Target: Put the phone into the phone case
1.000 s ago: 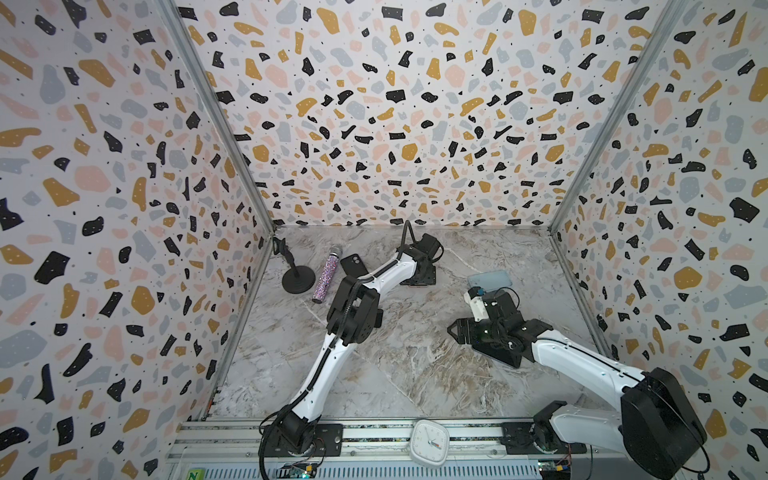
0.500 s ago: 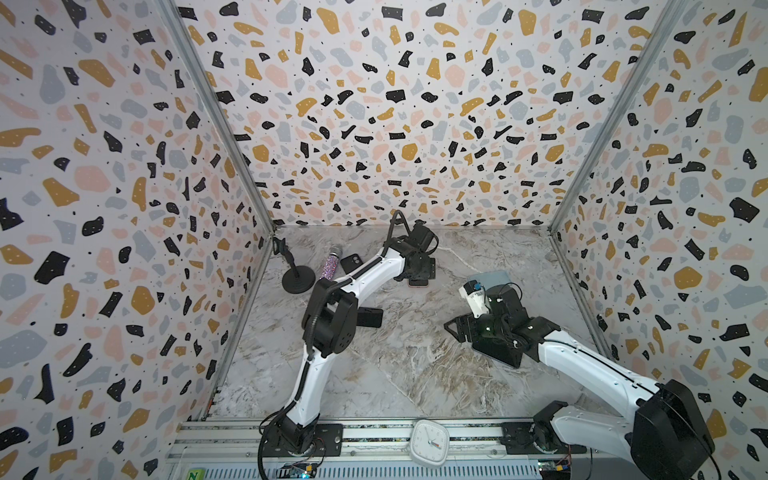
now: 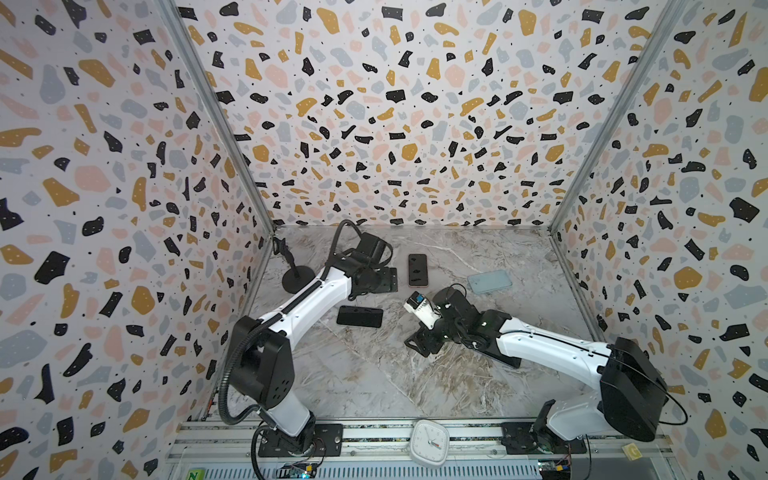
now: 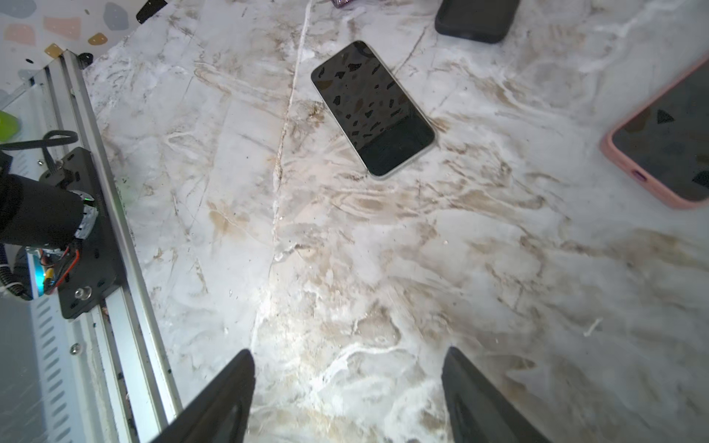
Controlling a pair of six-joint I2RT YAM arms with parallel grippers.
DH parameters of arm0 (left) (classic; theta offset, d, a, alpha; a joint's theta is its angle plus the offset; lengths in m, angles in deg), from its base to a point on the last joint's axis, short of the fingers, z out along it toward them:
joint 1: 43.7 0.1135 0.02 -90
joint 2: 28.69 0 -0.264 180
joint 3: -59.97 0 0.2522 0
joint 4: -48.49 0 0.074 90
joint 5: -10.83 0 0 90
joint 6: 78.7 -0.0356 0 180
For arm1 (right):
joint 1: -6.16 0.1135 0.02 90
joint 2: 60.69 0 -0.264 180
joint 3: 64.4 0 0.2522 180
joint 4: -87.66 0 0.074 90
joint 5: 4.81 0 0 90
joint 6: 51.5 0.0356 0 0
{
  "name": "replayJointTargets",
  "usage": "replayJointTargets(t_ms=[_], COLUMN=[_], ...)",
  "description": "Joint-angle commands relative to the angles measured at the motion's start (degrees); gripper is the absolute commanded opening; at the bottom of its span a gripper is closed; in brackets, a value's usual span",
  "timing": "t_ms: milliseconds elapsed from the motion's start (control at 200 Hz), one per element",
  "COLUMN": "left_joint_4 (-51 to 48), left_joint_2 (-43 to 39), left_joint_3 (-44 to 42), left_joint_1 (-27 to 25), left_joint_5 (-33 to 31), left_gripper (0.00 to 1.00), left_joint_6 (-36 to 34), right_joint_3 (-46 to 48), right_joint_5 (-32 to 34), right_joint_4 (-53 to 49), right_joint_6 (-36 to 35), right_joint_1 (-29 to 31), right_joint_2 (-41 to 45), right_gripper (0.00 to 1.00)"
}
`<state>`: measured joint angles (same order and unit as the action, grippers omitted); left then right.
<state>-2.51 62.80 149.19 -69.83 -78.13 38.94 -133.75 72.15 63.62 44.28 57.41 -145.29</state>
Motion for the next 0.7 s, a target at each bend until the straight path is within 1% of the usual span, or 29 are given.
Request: replayJointTargets(t_ms=[0,160,225,275,400,491,541,596,641,696], left_joint_4=[2.22,3.37,4.28,5.38,7.84,8.44,8.34,8.42,8.72,9.38], left_joint_2=[-3.97,-7.54,-9.26,-10.66,-12.8,-12.51,-12.09,-11.77,-11.93,-12.34], left_joint_3=[-5.52,-12.62,-15.1,-17.05,-21.55,-23.5,-23.97,-24.35,-24.92,-25.72], left_joint_1=[3.1,9.99,11.9,13.11,15.39,16.43,16.64,16.86,16.92,17.12], left_joint_5=[2.6,5.74,6.46,6.76,6.13,6.01,5.99,5.87,5.6,5.56], left_gripper=[0.87,0.85,0.85,0.86,0.86,0.86,0.86,0.86,0.86,0.87], left_joint_6=[-2.04,-1.88,-1.13,-0.37,1.51,2.8,3.5,4.06,4.35,4.6], right_joint_3=[-5.16,-10.34,-11.69,-12.32,-12.14,-12.71,-14.34,-18.58,-22.9,-27.13], right_joint_5=[0.55,-2.25,-2.39,-4.06,-5.99,-5.3,-4.44,-5.03,-5.28,-8.96], right_joint_4=[1.06,0.44,0.26,1.11,8.76,15.26,16.89,14.34,11.1,8.49], right_joint_6=[-4.14,-10.42,-14.26,-17.06,-23.23,-26.51,-28.06,-29.75,-29.31,-29.74], right_joint_1=[1.06,3.51,4.27,4.47,4.46,4.39,4.24,3.55,2.15,0.38], right_joint_2=[-4.17,-11.89,-13.97,-15.1,-16.96,-19.27,-21.34,-24.7,-27.67,-30.4], right_gripper=[0.78,0.8,0.8,0.8,0.81,0.8,0.81,0.82,0.82,0.83])
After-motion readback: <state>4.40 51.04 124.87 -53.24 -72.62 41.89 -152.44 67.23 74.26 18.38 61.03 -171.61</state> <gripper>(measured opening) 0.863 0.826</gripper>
